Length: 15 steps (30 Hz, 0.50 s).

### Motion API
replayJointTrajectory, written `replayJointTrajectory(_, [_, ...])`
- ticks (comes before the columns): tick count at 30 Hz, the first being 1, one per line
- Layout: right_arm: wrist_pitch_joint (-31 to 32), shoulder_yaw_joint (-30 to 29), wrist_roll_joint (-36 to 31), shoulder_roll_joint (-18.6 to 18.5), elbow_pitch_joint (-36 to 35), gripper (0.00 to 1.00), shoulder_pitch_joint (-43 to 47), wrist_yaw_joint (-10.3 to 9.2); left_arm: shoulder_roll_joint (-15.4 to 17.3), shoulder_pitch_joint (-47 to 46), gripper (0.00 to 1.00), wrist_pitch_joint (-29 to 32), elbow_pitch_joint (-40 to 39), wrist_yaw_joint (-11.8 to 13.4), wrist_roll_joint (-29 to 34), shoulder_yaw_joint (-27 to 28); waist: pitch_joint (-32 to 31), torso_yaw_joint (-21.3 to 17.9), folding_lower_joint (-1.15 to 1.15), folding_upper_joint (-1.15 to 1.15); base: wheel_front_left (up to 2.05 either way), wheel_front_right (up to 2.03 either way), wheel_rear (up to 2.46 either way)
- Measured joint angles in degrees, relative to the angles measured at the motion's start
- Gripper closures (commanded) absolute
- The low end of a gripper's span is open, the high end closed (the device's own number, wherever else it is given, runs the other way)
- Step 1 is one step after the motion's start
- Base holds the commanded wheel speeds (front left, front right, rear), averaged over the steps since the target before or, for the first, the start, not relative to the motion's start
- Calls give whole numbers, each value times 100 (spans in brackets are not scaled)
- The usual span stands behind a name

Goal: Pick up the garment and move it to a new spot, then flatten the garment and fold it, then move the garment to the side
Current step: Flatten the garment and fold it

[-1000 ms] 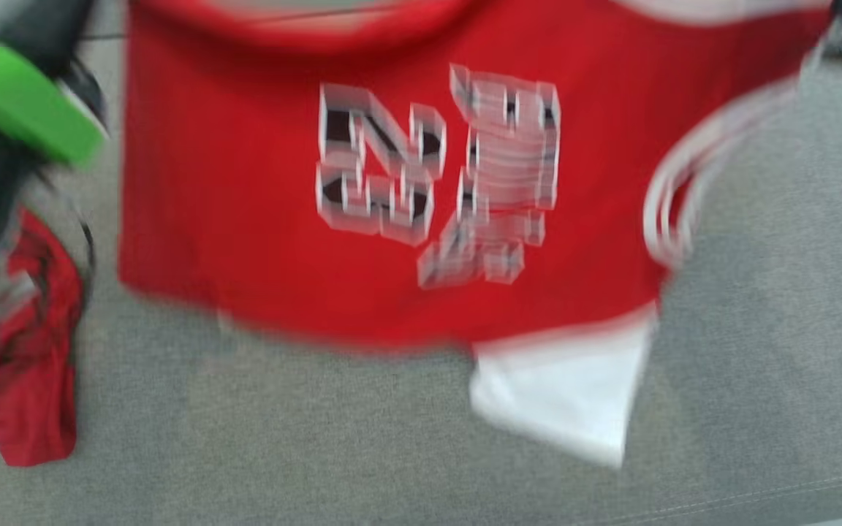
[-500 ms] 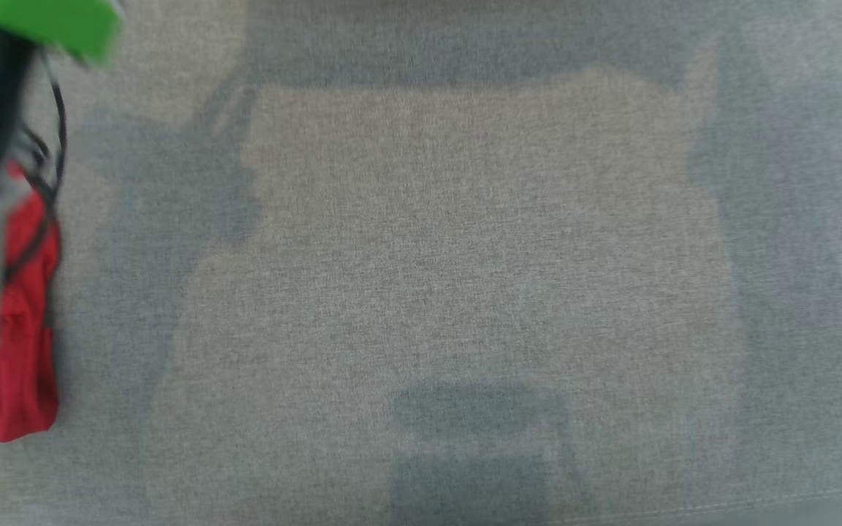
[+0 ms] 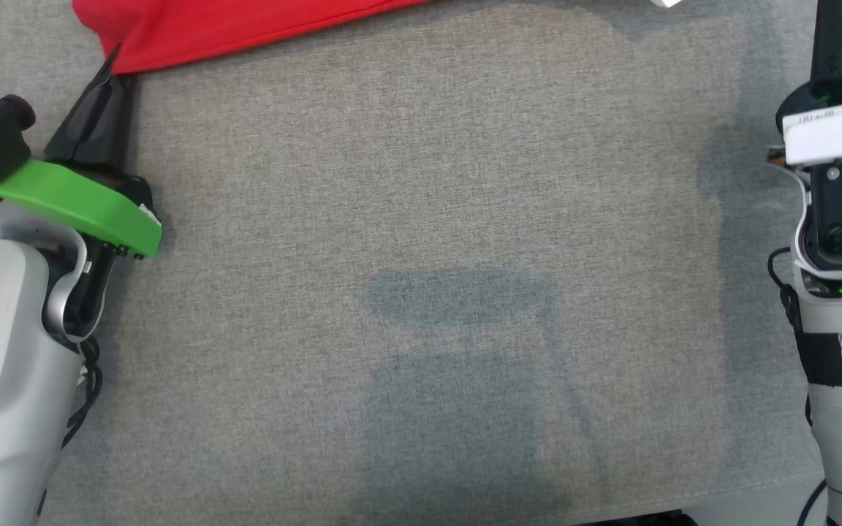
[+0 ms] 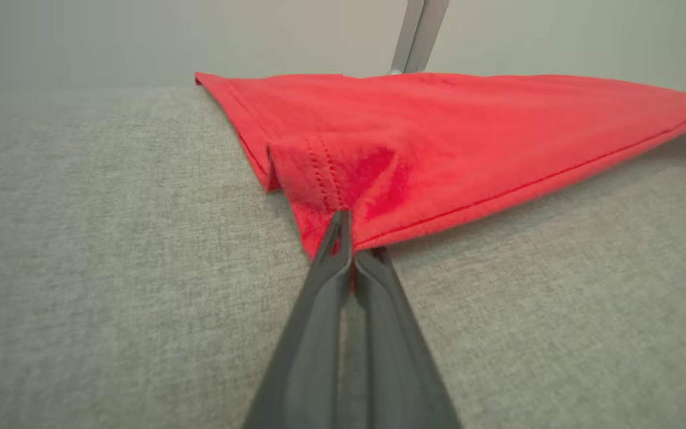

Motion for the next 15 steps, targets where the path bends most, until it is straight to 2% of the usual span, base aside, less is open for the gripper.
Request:
replayJointTrajectory(4, [-304,1,-14,-81,-24,100,171,324,-92,-14,100,-449,227,-3,-7,-19,-61,-60,0,0,0,0,0])
replayJointTrajectory(9, [-479,280,-601,-647,-89,100,450,694,-210,-7,100,-693,446,-54,88,-252,-288,-28,0,0,0,0,0])
replayJointTrajectory(13, [-436,630,-1304,-1131,-75,100,1004,755,-181,188,100,-690,460,-55,308,-436,-556,33,0,0,0,0,0])
replayJointTrajectory(15, [-425,695,-1486,-1247,-60,100,1312,736,-180,417,100,-690,433,-56,337,-432,-699,63,0,0,0,0,0])
